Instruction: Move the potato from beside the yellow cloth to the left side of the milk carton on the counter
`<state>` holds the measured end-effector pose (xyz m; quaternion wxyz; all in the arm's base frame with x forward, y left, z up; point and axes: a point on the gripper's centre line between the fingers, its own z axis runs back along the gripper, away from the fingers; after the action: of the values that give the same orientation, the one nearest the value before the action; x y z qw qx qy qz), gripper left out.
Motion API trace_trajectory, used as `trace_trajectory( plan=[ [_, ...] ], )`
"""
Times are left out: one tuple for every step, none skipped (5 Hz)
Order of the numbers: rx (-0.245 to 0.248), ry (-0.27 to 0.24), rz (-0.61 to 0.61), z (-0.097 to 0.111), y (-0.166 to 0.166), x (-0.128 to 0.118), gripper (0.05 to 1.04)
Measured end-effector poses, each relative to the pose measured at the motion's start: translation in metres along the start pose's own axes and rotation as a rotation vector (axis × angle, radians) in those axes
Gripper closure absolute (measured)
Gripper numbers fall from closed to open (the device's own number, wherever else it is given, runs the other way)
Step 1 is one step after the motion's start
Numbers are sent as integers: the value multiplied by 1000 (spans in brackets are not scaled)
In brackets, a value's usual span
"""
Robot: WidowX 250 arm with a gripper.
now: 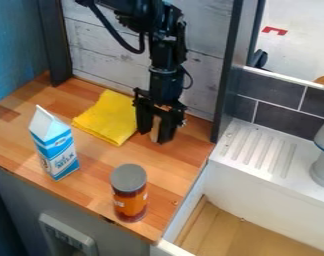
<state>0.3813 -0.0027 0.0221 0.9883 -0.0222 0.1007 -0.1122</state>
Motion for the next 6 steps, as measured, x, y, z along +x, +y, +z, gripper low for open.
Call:
trace_trajectory(
  plan=[
    [-8, -7, 25, 0, -1, 1, 606],
    [-28, -3, 34, -5, -5, -3, 689],
    [-29, -15, 35, 7, -8, -19, 729],
    [-12, -110, 56, 53, 2, -47, 735],
    [83, -129, 83, 88, 12, -77, 735],
    [195, -22, 159, 92, 40, -104, 735]
  ],
)
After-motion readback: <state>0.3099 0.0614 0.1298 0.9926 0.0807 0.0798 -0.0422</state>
